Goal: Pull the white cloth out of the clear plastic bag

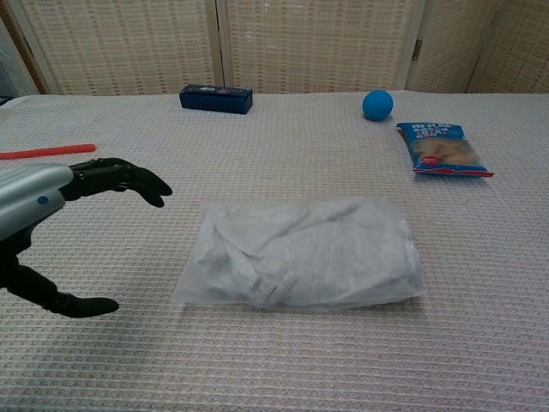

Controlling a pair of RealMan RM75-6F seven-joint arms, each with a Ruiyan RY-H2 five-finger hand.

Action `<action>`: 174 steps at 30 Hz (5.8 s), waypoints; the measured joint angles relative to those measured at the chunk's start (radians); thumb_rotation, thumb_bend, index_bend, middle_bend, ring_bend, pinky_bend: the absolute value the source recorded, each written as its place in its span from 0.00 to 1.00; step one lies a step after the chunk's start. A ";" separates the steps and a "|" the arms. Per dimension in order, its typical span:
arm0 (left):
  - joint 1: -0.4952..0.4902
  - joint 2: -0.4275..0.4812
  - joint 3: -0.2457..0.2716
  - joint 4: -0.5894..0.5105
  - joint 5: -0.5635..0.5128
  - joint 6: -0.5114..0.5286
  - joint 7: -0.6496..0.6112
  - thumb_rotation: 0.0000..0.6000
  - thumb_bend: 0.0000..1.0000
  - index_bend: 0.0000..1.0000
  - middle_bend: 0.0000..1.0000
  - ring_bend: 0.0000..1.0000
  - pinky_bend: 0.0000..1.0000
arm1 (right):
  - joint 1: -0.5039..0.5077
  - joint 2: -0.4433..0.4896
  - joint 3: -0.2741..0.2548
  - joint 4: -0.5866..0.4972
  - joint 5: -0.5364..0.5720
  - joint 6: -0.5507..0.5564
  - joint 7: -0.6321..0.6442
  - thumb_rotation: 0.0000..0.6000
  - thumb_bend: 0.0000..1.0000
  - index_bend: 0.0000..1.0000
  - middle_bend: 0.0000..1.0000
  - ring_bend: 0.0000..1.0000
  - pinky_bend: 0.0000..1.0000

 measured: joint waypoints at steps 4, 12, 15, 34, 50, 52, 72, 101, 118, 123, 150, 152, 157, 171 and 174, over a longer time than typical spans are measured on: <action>-0.009 -0.064 -0.016 0.017 -0.021 -0.002 -0.017 1.00 0.10 0.34 0.41 0.25 0.30 | 0.005 -0.004 0.000 0.008 -0.006 -0.002 0.010 1.00 0.11 0.00 0.00 0.00 0.00; -0.035 -0.181 -0.048 0.096 -0.072 -0.016 -0.001 1.00 0.10 0.32 0.38 0.21 0.28 | 0.027 -0.012 -0.009 0.042 -0.029 -0.031 0.073 1.00 0.13 0.06 0.00 0.00 0.00; -0.044 -0.208 -0.056 0.113 -0.078 -0.016 0.013 1.00 0.08 0.30 0.35 0.19 0.25 | 0.041 -0.015 -0.011 0.057 -0.030 -0.056 0.121 1.00 0.13 0.12 0.00 0.00 0.00; -0.048 -0.341 -0.060 0.174 -0.179 -0.016 0.148 1.00 0.05 0.37 0.39 0.23 0.31 | 0.141 -0.040 -0.032 0.224 -0.063 -0.187 0.522 1.00 0.17 0.23 0.00 0.00 0.00; -0.079 -0.288 -0.109 0.172 -0.238 -0.035 0.100 1.00 0.11 0.37 0.40 0.23 0.31 | 0.181 -0.065 -0.055 0.268 -0.079 -0.209 0.622 1.00 0.19 0.22 0.00 0.00 0.00; -0.086 -0.288 -0.116 0.176 -0.247 -0.045 0.095 1.00 0.09 0.36 0.40 0.23 0.31 | 0.186 -0.070 -0.054 0.270 -0.072 -0.217 0.625 1.00 0.19 0.22 0.00 0.00 0.00; -0.210 -0.353 -0.181 0.235 -0.393 -0.199 0.164 1.00 0.00 0.00 0.02 0.00 0.21 | 0.187 -0.057 -0.029 0.243 -0.038 -0.182 0.625 1.00 0.19 0.21 0.00 0.00 0.00; -0.312 -0.454 -0.164 0.405 -0.494 -0.234 0.256 1.00 0.21 0.51 0.56 0.45 0.63 | 0.188 -0.030 -0.044 0.242 -0.042 -0.176 0.652 1.00 0.20 0.19 0.00 0.00 0.00; -0.281 -0.384 -0.143 0.321 -0.435 -0.145 0.232 1.00 0.46 0.61 0.66 0.56 0.72 | 0.236 -0.124 -0.073 0.329 -0.098 -0.235 0.738 1.00 0.28 0.28 0.00 0.00 0.00; -0.268 -0.360 -0.153 0.288 -0.442 -0.138 0.183 1.00 0.45 0.61 0.66 0.56 0.72 | 0.252 -0.175 -0.070 0.386 -0.122 -0.209 0.819 1.00 0.32 0.31 0.00 0.00 0.00; -0.228 -0.249 -0.147 0.146 -0.247 0.001 0.013 1.00 0.43 0.61 0.66 0.56 0.72 | 0.364 -0.265 -0.034 0.531 -0.116 -0.218 1.292 1.00 0.33 0.35 0.00 0.00 0.00; -0.229 -0.248 -0.152 0.145 -0.250 0.003 0.017 1.00 0.43 0.61 0.66 0.56 0.72 | 0.371 -0.257 -0.032 0.519 -0.118 -0.212 1.329 1.00 0.33 0.35 0.00 0.00 0.00; -0.230 -0.250 -0.157 0.135 -0.253 0.004 0.031 1.00 0.43 0.61 0.66 0.56 0.72 | 0.389 -0.237 -0.030 0.476 -0.131 -0.186 1.382 1.00 0.32 0.32 0.00 0.00 0.00; -0.247 -0.265 -0.196 0.075 -0.291 -0.003 0.102 1.00 0.42 0.61 0.66 0.56 0.72 | 0.427 -0.282 -0.017 0.447 -0.125 -0.190 1.379 1.00 0.32 0.27 0.00 0.00 0.00; -0.249 -0.267 -0.199 0.065 -0.299 -0.004 0.115 1.00 0.42 0.61 0.66 0.56 0.72 | 0.432 -0.290 -0.012 0.439 -0.121 -0.185 1.372 1.00 0.32 0.27 0.00 0.00 0.00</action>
